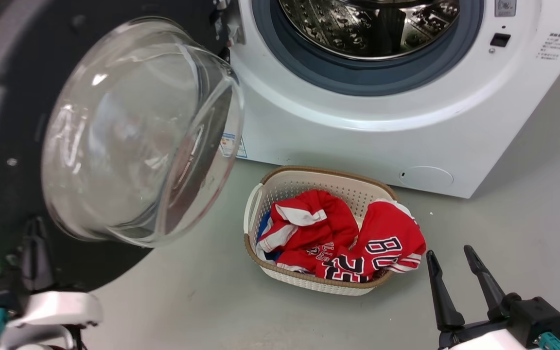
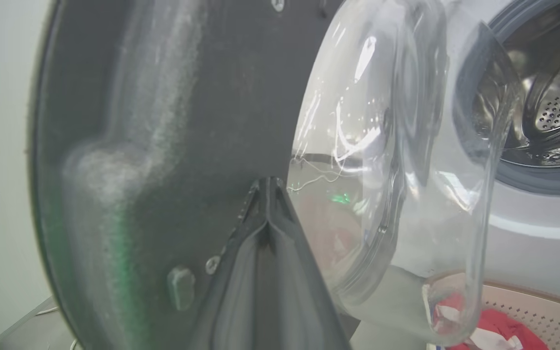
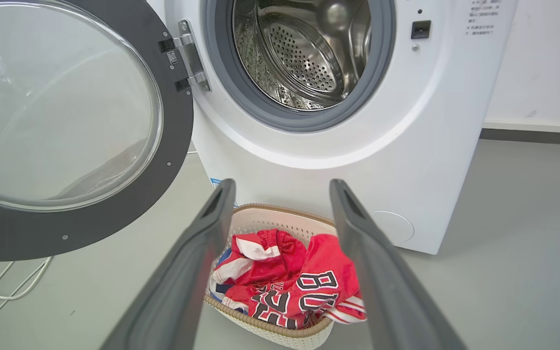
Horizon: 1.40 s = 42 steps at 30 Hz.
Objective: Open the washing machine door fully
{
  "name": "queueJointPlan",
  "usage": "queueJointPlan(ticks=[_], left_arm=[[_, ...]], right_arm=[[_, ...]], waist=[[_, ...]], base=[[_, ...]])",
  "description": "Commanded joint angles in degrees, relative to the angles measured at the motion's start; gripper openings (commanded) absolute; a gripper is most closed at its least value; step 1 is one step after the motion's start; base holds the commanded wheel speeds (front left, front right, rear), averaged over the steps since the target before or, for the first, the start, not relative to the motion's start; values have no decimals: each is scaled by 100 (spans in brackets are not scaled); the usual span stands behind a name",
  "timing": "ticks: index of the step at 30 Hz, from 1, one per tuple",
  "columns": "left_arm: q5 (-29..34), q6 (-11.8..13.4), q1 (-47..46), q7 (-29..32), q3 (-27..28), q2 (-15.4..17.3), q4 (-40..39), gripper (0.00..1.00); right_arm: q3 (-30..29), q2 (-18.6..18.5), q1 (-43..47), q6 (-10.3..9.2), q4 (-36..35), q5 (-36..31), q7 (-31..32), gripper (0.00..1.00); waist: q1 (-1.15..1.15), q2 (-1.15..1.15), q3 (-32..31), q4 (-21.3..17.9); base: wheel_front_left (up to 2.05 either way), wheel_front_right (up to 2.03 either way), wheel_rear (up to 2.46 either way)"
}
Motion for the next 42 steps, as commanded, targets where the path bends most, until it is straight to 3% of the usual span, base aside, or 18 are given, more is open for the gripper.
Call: queueJointPlan(ticks=[1,18,29,42], left_arm=[[-76,20,-182,13,227,92,72,0],[-269,-296,-943,15,1406,241,1127,0],[-347,-480,-1475,14,2134,499,1820,0],[-139,-876,-1871,13,2552,679,2205,0]], right_arm=[[-11,14,-99,-2,-28,-47,-10,100],[-36,14,-374,-2,-76,-204,-11,100],[-35,14,-479,-2,-157,-323,-11,100],[1,14,-549,-2,-143,-326,-11,100]], waist=[[0,0,82,-46],[0,0,547,-209],[0,0,794,-367],[0,0,849,-456]], base=[[0,0,0],[0,0,0],[0,0,0],[0,0,0]])
